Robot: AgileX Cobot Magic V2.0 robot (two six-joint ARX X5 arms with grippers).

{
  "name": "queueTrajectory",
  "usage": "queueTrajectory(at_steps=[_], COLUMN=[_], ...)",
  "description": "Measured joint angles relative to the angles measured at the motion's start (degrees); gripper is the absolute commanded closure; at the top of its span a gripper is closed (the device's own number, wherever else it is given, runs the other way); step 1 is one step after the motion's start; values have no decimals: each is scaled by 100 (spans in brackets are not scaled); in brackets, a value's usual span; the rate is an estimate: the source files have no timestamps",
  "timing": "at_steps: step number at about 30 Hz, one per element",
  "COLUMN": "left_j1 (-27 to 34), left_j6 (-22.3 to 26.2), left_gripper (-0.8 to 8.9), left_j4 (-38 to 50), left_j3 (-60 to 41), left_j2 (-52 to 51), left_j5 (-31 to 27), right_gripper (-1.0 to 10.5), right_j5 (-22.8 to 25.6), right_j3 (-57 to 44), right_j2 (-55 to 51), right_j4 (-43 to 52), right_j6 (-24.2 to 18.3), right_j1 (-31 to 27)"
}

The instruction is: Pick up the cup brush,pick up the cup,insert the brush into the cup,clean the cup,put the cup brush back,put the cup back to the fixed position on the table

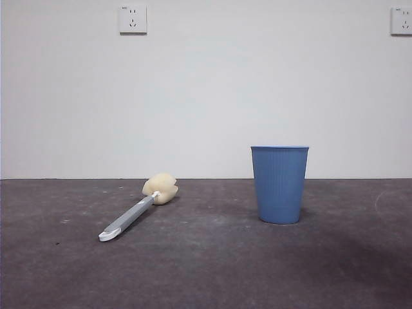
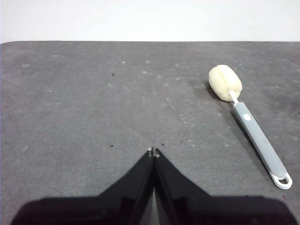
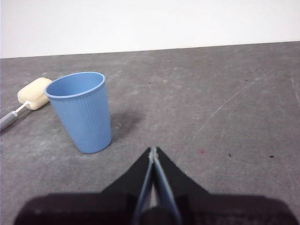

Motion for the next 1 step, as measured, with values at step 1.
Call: queueTrajectory(at_steps=[1], left_j1=[0], left_j6=[0], left_gripper=[817], left_j4=[0], left_j3=[0], left_j2=[0], left_j5=[0], right_gripper=[946], right_j5=[0], right_j3=[0], right_j2=[0], right_j4=[0], right_j6=[0], right_j1=[0])
